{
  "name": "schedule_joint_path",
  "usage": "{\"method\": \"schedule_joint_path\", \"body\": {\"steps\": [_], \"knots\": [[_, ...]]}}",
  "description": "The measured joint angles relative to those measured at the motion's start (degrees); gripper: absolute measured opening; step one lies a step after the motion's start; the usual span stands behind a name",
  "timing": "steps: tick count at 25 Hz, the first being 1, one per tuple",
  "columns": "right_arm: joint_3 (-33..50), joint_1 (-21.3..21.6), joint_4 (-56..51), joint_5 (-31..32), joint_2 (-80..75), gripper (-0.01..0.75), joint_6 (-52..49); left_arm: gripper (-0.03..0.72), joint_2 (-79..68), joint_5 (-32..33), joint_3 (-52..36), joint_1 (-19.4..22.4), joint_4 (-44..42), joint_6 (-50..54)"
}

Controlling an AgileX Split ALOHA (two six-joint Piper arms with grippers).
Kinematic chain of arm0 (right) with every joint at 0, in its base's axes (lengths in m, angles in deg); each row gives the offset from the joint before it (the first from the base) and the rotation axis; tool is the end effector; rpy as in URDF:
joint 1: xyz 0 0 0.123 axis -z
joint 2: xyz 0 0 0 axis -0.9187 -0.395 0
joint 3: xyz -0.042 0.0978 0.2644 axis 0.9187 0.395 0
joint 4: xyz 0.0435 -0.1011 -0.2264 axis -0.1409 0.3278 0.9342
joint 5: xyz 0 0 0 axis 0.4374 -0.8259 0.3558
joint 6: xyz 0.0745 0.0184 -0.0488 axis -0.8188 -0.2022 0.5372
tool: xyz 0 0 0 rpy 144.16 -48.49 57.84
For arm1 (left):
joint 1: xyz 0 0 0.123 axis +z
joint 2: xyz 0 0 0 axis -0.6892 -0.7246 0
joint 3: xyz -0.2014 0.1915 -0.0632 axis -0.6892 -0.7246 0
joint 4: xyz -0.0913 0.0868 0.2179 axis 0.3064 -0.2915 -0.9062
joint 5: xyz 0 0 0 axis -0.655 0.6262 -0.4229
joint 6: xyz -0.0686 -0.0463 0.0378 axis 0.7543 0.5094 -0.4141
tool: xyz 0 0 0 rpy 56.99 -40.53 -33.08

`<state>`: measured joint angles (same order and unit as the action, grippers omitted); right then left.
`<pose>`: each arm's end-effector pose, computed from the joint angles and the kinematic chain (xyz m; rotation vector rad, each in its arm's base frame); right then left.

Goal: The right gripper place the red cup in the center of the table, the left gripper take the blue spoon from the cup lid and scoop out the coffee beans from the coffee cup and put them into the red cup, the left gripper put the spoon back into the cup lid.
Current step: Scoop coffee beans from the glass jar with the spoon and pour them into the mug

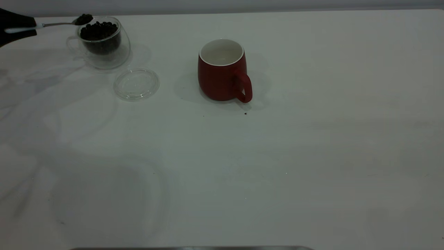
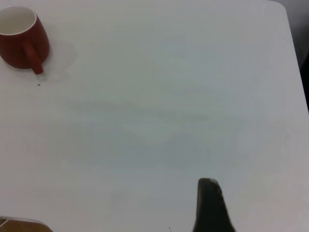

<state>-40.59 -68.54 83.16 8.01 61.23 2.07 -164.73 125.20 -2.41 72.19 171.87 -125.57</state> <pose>-0.0069 0.0035 0.2631 -0.1205 2.1226 0.0251 0.4243 0.1404 0.0328 -0.7009 2.2539 -1.3500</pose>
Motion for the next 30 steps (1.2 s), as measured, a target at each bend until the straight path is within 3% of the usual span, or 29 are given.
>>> {"method": "schedule_joint_path", "body": {"steps": [15,30], "knots": [[0.0,0.0,0.0,0.0,0.0,0.52,0.0,0.114,0.0,2.89,0.0,-0.48,0.0,-0.19],[0.0,0.0,0.0,0.0,0.0,0.52,0.0,0.114,0.0,3.06,0.0,-7.56,0.0,-0.46]]}}
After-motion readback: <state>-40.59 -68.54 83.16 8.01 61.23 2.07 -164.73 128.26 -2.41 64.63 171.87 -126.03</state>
